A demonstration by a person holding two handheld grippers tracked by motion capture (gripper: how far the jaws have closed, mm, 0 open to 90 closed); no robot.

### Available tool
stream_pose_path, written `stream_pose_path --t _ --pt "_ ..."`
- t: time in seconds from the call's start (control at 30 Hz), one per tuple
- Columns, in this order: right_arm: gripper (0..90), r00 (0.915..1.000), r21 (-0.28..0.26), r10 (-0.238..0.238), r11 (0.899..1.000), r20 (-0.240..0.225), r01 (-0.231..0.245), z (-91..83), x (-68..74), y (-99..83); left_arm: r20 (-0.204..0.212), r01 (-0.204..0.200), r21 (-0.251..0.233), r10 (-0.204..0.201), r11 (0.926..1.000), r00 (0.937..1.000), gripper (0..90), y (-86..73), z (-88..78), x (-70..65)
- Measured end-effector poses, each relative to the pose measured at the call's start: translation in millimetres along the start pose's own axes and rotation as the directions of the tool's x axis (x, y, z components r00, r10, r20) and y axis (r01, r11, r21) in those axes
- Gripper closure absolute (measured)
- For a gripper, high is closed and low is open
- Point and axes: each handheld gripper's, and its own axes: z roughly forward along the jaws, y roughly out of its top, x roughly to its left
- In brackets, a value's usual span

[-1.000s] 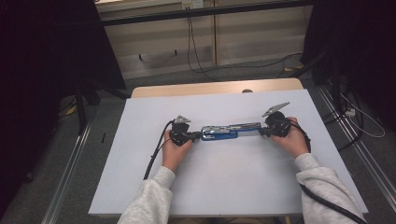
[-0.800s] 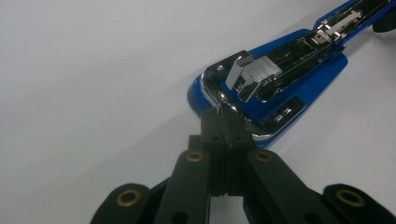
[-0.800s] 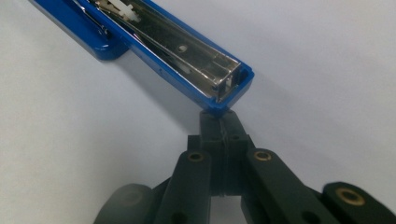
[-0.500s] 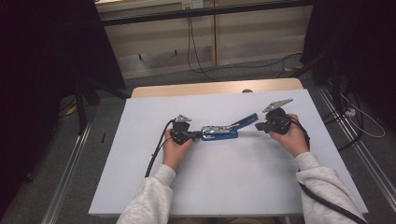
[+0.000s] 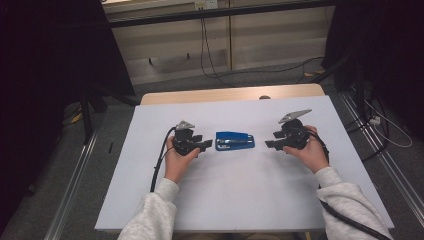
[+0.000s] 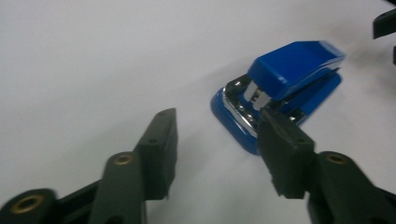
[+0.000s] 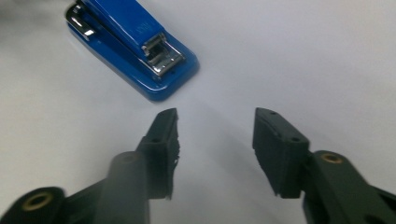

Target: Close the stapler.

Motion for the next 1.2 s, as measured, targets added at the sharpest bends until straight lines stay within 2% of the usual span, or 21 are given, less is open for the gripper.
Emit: stream_pose_path --t 0.07,0.1,0.2,0.23,0.33,0.37,0.43,0.8,0.93,1.13,1.2 --pt "39.4 1.0 -0.001 -0.005 1.0 0.001 0.005 -2.4 1.8 -1.4 0.018 -0.001 -0.004 0.002 1.0 0.9998 34.7 -1.1 -10.1 0.6" --pt "34.0 0.9998 0.003 -0.017 1.0 0.007 0.017 -6.3 6.4 -4.2 0.026 -0.009 -0.004 0.009 0.9999 0.9996 31.1 -2.1 -15.7 0.8" --pt "30.1 0.9998 0.001 -0.02 1.0 -0.002 0.02 -11.6 14.1 -8.2 0.034 -0.023 -0.008 0.023 0.9997 0.9991 24.1 -6.8 -31.8 2.4" --pt "30.1 0.9998 0.001 -0.02 1.0 -0.002 0.02 -11.6 14.1 -8.2 0.044 -0.014 -0.015 0.015 0.9998 0.9989 24.1 -8.9 -36.8 2.9" --pt "27.1 0.9995 -0.013 -0.03 0.999 -0.006 0.03 -19.4 24.0 -12.8 0.04 -0.032 -0.023 0.033 0.9992 0.9987 20.8 -14.9 -50.3 4.0" --pt "27.1 0.9995 -0.013 -0.03 0.999 -0.006 0.03 -19.4 24.0 -12.8 0.039 -0.049 -0.025 0.05 0.9985 0.998 20.8 -17.0 -54.5 4.7" --pt "24.8 0.9994 -0.007 -0.034 0.999 -0.01 0.034 -24.2 30.0 -16.6 0.04 -0.051 -0.035 0.052 0.9981 0.9978 17.2 -21.3 -61.8 4.6" --pt "21.2 0.9996 -0.01 -0.024 1.0 -0.011 0.024 -40.4 36.8 -31.1 0.017 -0.045 -0.049 0.046 0.9978 0.9988 12.4 -41.1 -92.2 11.5" --pt "21.5 0.9996 -0.019 -0.022 1.0 -0.018 0.021 -49.1 37.3 -39.5 0.0 -0.07 -0.047 0.07 0.9965 0.9976 11.5 -49.5 -105.1 10.8" --pt "20.6 0.9996 -0.018 -0.027 0.999 -0.01 0.026 -56.8 39.4 -47.2 0.007 -0.074 -0.055 0.074 0.9958 0.9972 10.4 -57.4 -117.4 11.0" --pt "20.5 0.9996 -0.019 -0.026 0.999 -0.014 0.025 -58.3 40.4 -49.1 0.008 -0.06 -0.06 0.061 0.9963 0.9981 10.3 -60.0 -120.6 10.4"
